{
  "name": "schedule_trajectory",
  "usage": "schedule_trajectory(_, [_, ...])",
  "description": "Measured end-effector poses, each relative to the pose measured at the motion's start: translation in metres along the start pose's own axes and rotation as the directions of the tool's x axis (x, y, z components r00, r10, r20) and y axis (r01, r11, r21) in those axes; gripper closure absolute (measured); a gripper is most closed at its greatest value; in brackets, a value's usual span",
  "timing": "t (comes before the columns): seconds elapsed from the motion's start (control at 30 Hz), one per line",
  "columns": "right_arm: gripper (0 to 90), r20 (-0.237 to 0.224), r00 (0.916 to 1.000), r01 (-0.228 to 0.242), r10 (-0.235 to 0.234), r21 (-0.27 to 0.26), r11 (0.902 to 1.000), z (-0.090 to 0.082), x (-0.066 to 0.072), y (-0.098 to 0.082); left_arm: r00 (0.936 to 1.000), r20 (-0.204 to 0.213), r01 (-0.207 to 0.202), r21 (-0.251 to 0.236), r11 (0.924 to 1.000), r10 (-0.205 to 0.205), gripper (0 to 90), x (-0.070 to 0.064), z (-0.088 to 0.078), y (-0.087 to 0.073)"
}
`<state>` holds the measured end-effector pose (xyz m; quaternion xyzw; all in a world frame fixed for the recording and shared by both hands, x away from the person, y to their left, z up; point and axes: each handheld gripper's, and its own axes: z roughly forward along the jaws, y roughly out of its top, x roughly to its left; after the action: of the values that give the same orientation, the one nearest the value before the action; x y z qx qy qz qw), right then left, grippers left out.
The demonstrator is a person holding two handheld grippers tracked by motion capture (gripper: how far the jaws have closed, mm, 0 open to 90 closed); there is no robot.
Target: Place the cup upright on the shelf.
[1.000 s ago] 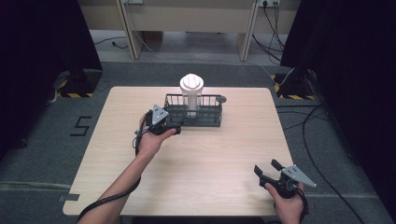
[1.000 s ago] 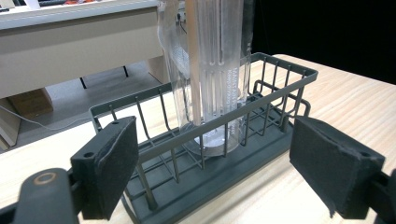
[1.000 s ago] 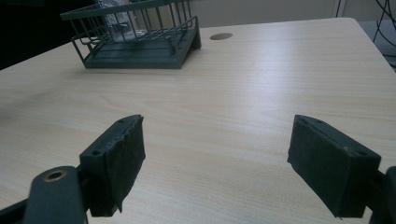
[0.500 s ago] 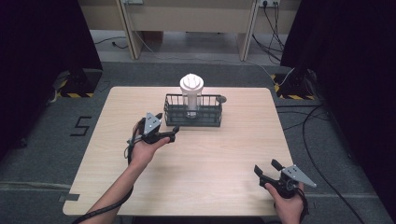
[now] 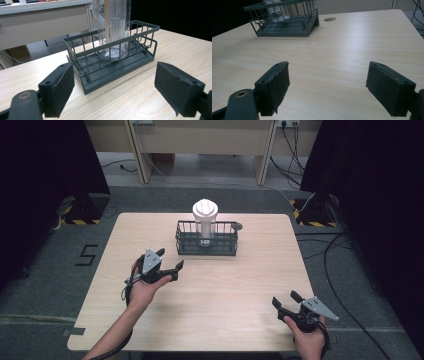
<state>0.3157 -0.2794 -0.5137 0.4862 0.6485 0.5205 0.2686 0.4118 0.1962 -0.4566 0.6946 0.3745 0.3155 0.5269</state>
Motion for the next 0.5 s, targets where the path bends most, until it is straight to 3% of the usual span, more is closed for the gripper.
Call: schedule_trajectory(0.5, [19.3, -0.001, 1.0, -0.009, 0.009, -0.001, 1.0, 0.0, 0.0, 0.0, 0.9999, -0.011, 0.004, 0.011, 0.9999, -0.003, 15.9, 0.006, -0.023, -0.015])
